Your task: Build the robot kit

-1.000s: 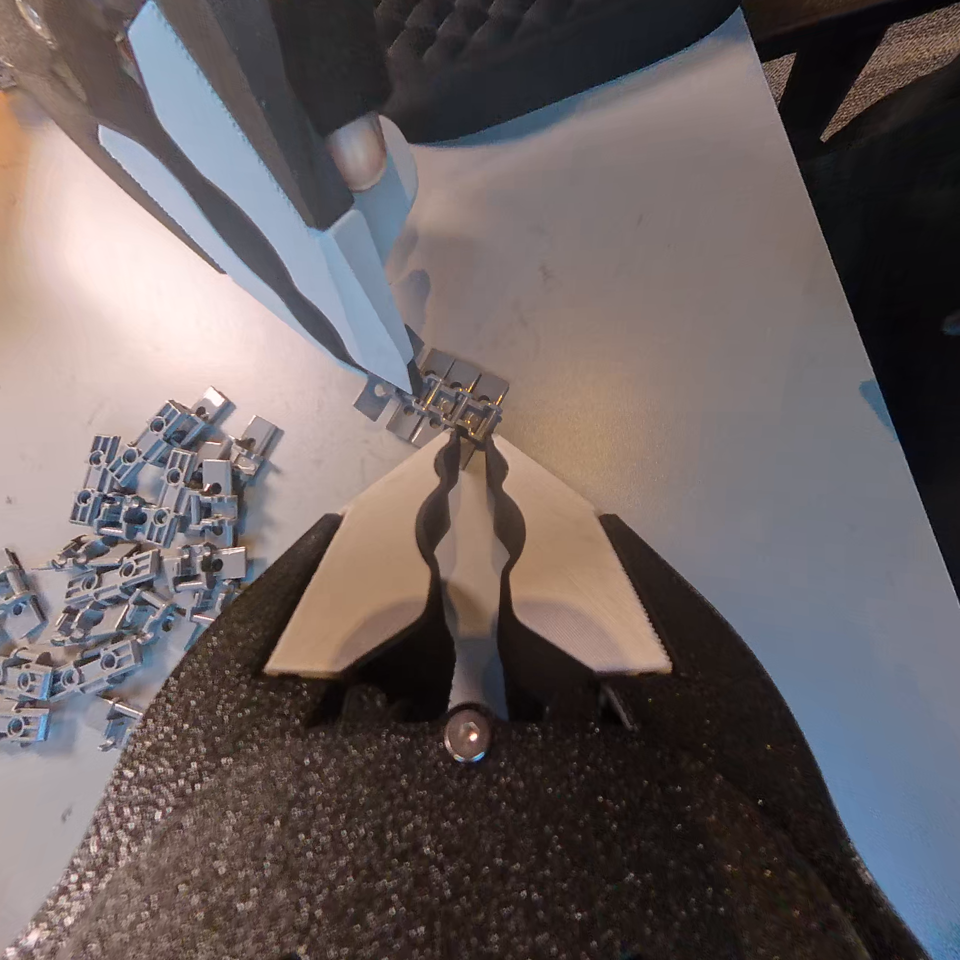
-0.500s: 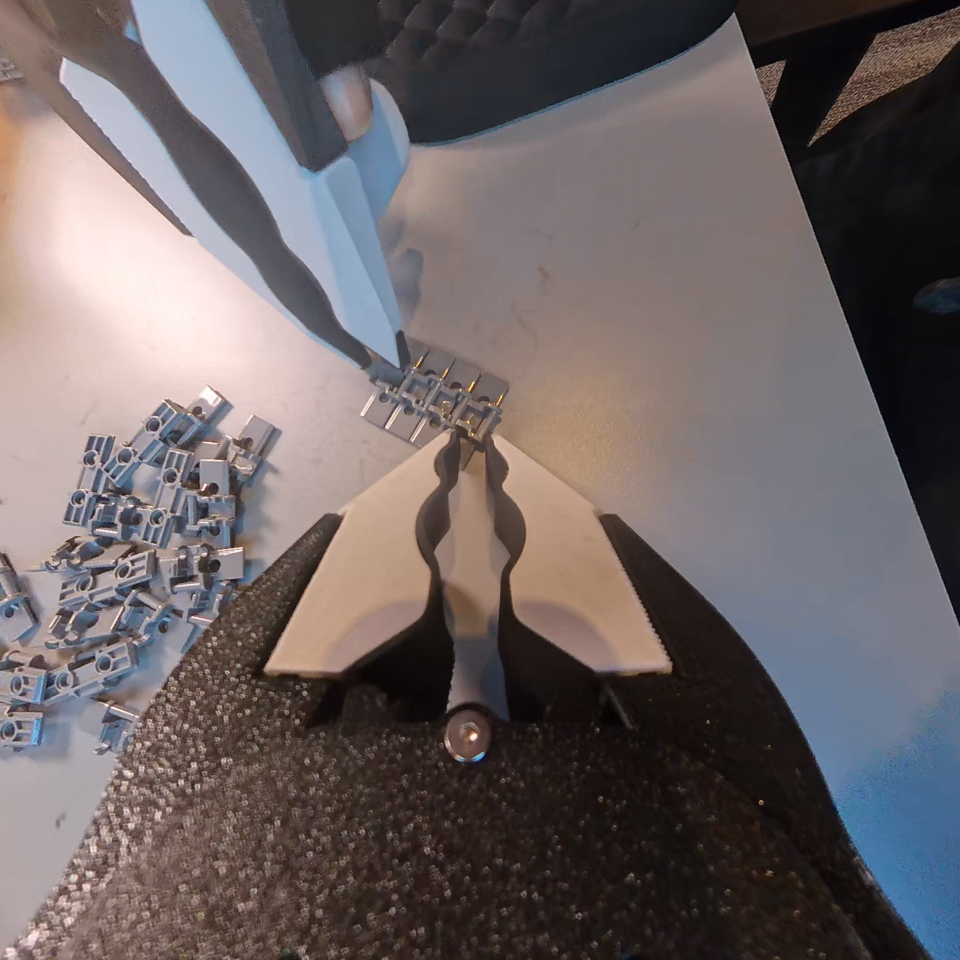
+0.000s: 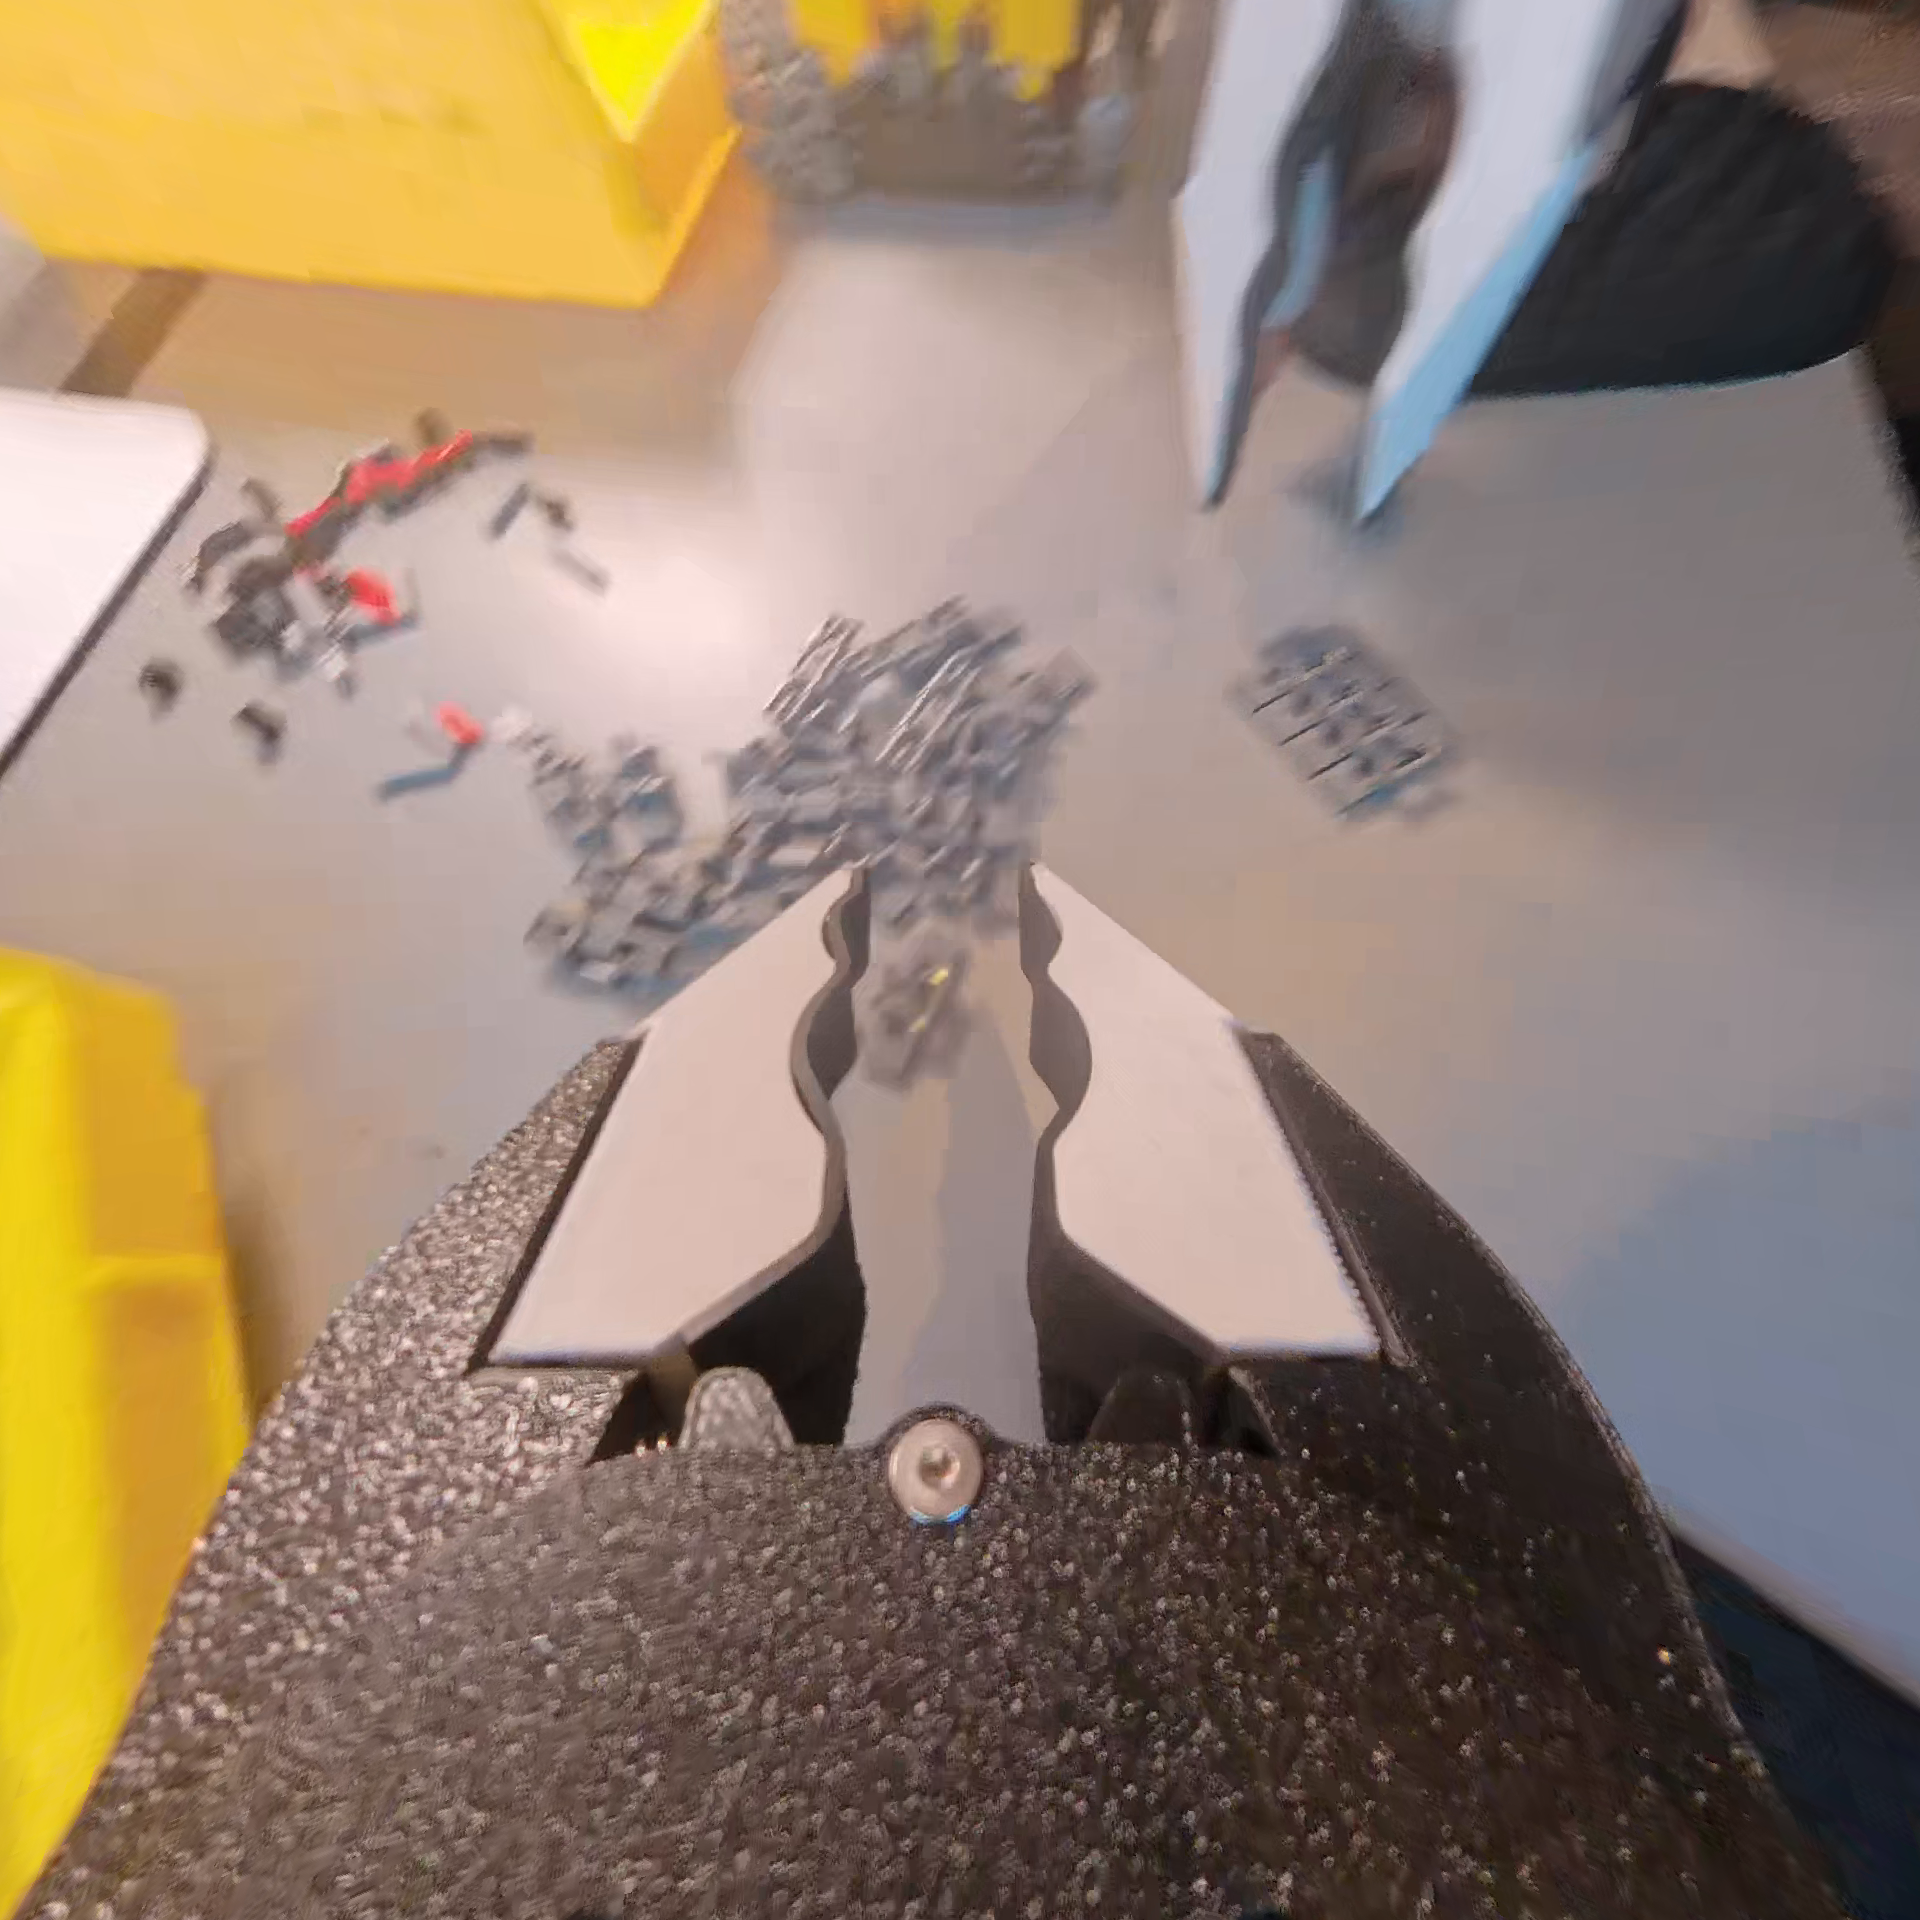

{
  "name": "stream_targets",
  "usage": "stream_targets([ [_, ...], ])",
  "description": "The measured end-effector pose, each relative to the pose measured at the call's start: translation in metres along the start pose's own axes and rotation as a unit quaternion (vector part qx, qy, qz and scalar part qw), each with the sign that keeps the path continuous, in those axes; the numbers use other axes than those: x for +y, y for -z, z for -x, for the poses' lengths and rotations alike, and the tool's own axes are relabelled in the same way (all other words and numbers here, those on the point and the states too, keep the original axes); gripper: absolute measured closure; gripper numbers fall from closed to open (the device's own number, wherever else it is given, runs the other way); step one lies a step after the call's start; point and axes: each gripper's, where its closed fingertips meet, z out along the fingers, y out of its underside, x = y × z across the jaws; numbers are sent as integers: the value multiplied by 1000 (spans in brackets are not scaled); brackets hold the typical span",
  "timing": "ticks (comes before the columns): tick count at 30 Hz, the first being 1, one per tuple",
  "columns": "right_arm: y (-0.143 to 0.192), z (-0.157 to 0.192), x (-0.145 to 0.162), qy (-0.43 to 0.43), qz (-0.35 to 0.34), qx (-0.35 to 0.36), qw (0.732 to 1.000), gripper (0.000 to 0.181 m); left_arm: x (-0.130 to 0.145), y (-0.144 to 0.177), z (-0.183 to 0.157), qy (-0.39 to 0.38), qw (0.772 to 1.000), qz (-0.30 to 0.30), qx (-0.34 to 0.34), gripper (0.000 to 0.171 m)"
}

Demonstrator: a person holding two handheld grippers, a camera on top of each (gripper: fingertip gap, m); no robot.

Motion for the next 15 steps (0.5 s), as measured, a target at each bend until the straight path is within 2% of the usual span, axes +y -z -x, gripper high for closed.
stream_targets([
  [2,6,2,-2,6,-36,0,999,147,17,4,15,14,1000,22,-14,141],
  [5,12,5,-3,6,-77,-6,997,149,31,-1,13,11,999,43,0,142],
  [11,13,7,-3,14,-103,-6,995,152,46,-18,7,-28,995,100,2,149],
  [13,11,9,-6,16,-107,-11,994,153,46,-19,6,-37,994,103,3,160],
  [15,9,9,-11,22,-112,-11,993,154,45,-19,4,-41,994,104,3,164],
])
